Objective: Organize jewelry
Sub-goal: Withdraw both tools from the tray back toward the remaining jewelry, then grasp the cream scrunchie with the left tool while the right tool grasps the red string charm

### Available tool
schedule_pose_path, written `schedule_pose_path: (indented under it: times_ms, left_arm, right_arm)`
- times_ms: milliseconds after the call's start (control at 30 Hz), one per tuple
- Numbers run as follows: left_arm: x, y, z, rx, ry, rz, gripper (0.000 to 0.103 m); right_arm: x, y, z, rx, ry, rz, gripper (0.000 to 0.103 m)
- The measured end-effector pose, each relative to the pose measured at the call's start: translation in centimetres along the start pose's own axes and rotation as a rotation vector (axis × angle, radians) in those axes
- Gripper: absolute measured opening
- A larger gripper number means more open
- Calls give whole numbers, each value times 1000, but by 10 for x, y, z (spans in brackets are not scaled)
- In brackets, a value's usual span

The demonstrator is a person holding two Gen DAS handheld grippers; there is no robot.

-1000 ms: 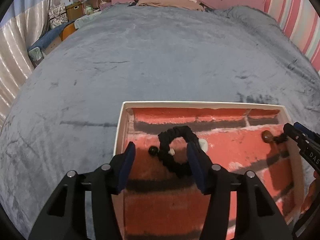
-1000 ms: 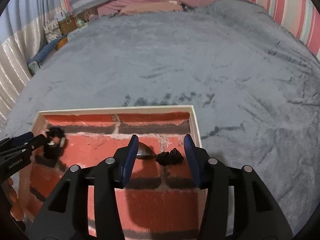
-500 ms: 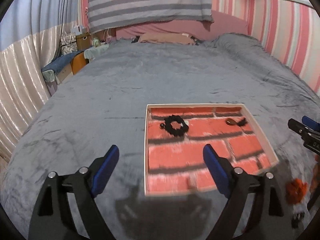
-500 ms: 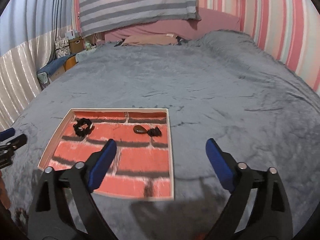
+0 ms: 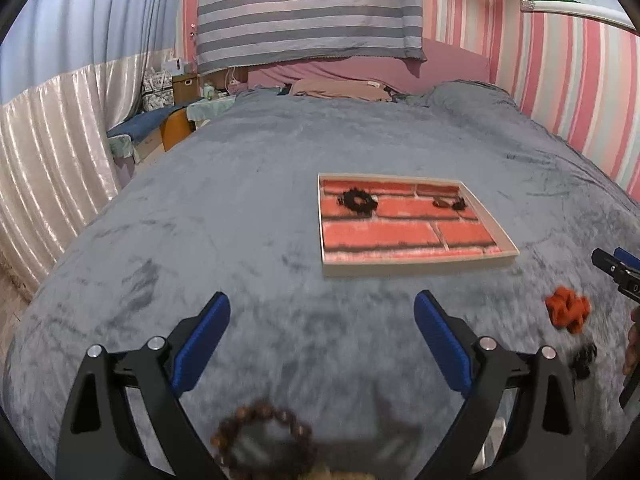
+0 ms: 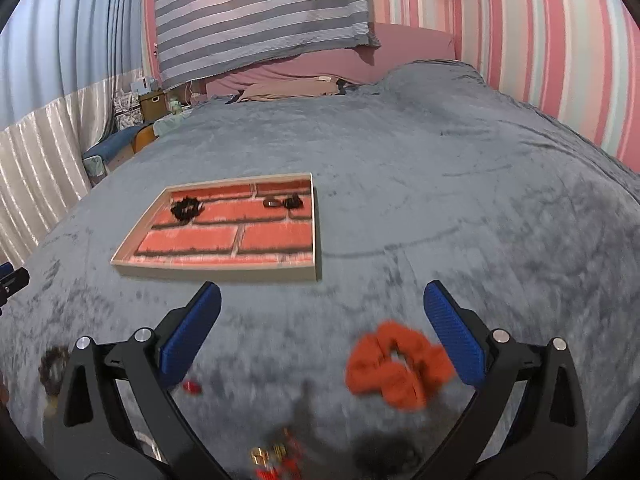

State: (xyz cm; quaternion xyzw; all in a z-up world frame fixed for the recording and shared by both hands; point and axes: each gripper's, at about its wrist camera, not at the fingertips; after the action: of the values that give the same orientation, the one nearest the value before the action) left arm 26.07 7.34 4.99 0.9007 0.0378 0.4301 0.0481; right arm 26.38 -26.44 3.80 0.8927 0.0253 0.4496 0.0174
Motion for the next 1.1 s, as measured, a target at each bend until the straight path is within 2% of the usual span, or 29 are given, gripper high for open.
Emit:
schedule_pose_path:
  times_ms: [367,600,700,867,900,1100]
  left_arm:
    - [-78,-6,-35,-5,-3,-48,91]
    - [-122,-1,-31,1,-45,-27,91]
    - [-134,-2,-27,5,-68,-32,91]
    - [-151,0,-25,11,-60,-31,91]
    - [-153,1,-25,10,-59,-30,91]
    - [-159,10,-17,8,-56,13,91]
  right_arm:
    - [-87,-18,-33,-91,-1,-60,99]
    - [-127,-31,-34,-79,-42,-75,96]
    - [-135,-34,-33,-72,-50,-77,94]
    - [-140,-38,-23,-62,-74,-86,89]
    - [-141,-39,-21,-62,-77,-91,85]
    - [-144,-42,0,-44,-138,-96,82]
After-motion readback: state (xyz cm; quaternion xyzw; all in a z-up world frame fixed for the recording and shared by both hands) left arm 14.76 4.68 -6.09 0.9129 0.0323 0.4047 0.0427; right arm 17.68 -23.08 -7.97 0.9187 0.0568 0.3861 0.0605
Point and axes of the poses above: each gripper's, at about its wrist camera, not at the fingertips, and z roughly the way its jaws point, y to its right, x to its top, and after that the axes turned 7 degrees about -z, right-handed
